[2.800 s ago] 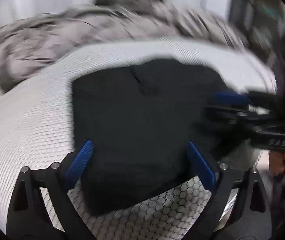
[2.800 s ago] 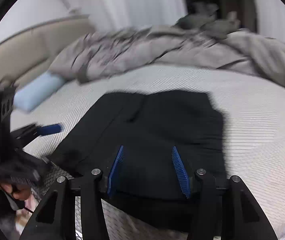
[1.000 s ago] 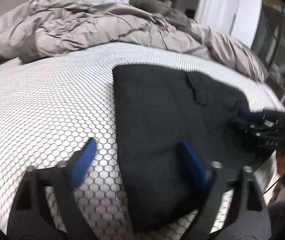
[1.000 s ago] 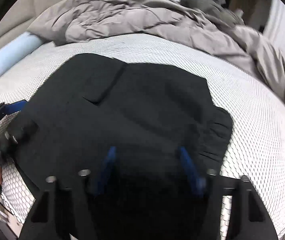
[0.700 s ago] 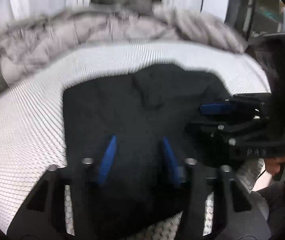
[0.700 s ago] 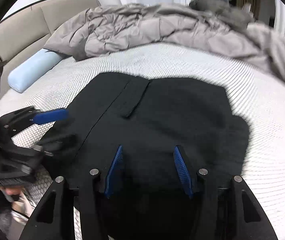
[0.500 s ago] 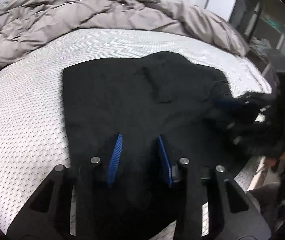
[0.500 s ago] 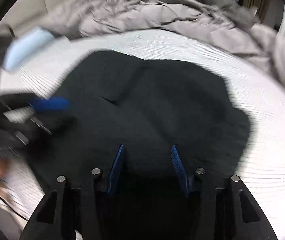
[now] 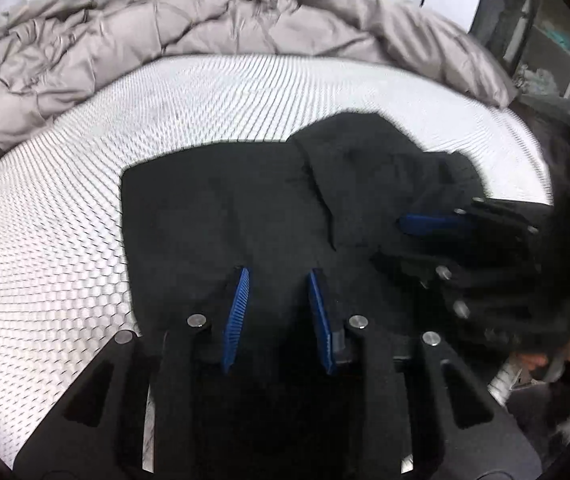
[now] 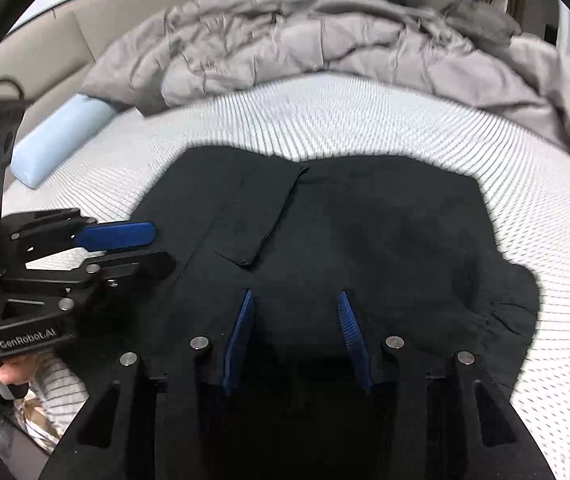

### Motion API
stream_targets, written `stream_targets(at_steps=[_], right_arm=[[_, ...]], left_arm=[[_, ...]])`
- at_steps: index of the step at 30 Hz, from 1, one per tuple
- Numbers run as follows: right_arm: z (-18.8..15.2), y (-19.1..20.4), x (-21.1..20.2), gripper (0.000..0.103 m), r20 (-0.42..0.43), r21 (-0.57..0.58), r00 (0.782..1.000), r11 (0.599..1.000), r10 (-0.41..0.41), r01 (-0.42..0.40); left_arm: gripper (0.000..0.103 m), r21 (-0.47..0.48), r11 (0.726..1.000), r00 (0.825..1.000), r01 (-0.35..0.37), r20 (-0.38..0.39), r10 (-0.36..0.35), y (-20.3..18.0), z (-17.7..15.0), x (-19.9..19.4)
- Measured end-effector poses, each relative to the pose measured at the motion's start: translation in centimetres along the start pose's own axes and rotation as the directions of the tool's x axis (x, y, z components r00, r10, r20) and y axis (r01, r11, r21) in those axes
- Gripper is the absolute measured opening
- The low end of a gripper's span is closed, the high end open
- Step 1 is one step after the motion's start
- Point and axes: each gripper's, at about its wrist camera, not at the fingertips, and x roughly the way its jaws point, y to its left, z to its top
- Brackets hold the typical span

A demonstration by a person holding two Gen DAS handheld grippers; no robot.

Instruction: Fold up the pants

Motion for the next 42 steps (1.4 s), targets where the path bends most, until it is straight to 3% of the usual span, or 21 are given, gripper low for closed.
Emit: stream_targets(at_steps=[2, 6, 11, 14, 16, 20, 22, 24, 25, 27, 30, 32, 35, 37, 39, 41, 42], right_arm=[[-0.4, 0.2, 0.7, 0.044, -0.027, -0.034, 0.999, 0.999, -0.036, 0.035], [-1.5, -1.9, -1.1, 0.039, -0.037, -0.029, 0.979, 0.979, -0.201, 0.200], [-1.6, -1.8, -2.7, 0.039, -0.015, -0.016, 0.987, 0.987, -0.163, 0.163], [-0.7, -1.4, -3.1, 0.040, 0.032, 0.012, 0.996, 0.996, -0.084, 0.083], [0.5, -1.2, -2.1, 0.040, 0.037, 0.026, 0.997, 0.997, -0.072, 0.071], [1.3, -1.0, 2.0, 0.040, -0.044, 0.005, 0.996, 0.997, -0.075, 0.075], [0.5, -1.0, 2.0, 0.040, -0.047, -0.053, 0.993, 0.993, -0.110, 0.108], [0.0, -1.9, 0.7, 0.039, -0.061, -0.071, 0.972, 0.972, -0.228, 0.224], [-0.3, -2.7, 0.0, 0.036, -0.059, -0.058, 0.969, 0.970, -0.240, 0.237], [-0.7, -3.7, -0.8, 0.035, -0.051, -0.007, 0.983, 0.984, -0.177, 0.177], [-0.6, -3.0, -1.4, 0.038, -0.030, -0.018, 0.983, 0.984, -0.179, 0.179], [0.2, -2.6, -1.8, 0.039, 0.007, 0.007, 0.994, 0.994, -0.114, 0.114], [2.1, -2.3, -0.9, 0.042, 0.047, 0.070, 0.998, 0.996, -0.052, 0.049], [2.6, -2.1, 0.5, 0.047, 0.019, 0.094, 1.000, 0.995, -0.018, 0.016], [2.1, -1.6, 2.6, 0.048, -0.068, 0.040, 0.997, 0.998, -0.047, 0.049], [1.2, -1.7, 2.2, 0.048, -0.065, -0.004, 0.989, 0.991, -0.133, 0.133], [0.9, -2.3, 1.4, 0.048, -0.070, 0.008, 0.974, 0.976, -0.217, 0.218]], left_arm=[[0.029, 0.036, 0.999, 1.000, -0.009, 0.013, 0.009, -0.1, -0.1, 0.1], [0.029, 0.035, 0.999, 1.000, -0.025, -0.002, 0.025, 0.9, -0.9, -0.4], [0.029, 0.019, 0.999, 0.999, -0.028, 0.032, 0.028, 1.2, -1.2, -2.9], [0.029, 0.028, 1.000, 0.997, 0.007, 0.075, -0.009, 0.5, 0.5, -3.6], [0.029, 0.035, 0.999, 0.999, -0.014, 0.043, 0.012, 0.4, 2.0, -2.0], [0.029, 0.035, 0.999, 0.998, -0.037, -0.041, 0.038, 1.1, 2.8, 2.1], [0.030, 0.056, 0.998, 0.999, -0.036, -0.027, 0.037, 1.3, 2.5, 1.6], [0.031, 0.065, 0.996, 0.998, -0.060, -0.030, 0.062, 1.7, 1.9, 0.9], [0.032, 0.064, 0.996, 0.997, -0.066, -0.036, 0.068, 1.8, 1.7, 0.6], [0.032, 0.058, 0.995, 0.996, -0.083, -0.034, 0.085, 1.6, 1.4, 0.0], [0.032, 0.060, 0.996, 0.998, -0.066, 0.011, 0.065, 0.7, 2.2, -1.4], [0.032, 0.051, 0.996, 0.997, -0.077, 0.027, 0.076, 0.5, 3.3, -1.1], [0.032, 0.010, 0.997, 0.996, -0.079, -0.038, 0.079, 0.9, 5.1, 1.5], [0.032, 0.002, 0.997, 0.995, -0.078, -0.067, 0.078, 1.4, 5.3, 3.0], [0.032, -0.004, 0.998, 0.996, -0.061, -0.059, 0.061, 2.0, 5.3, 3.0], [0.032, 0.002, 0.995, 0.994, -0.102, -0.049, 0.102, 2.2, 4.7, 2.1], [0.032, 0.005, 0.992, 0.991, -0.123, -0.045, 0.123, 2.4, 4.3, 1.7]])
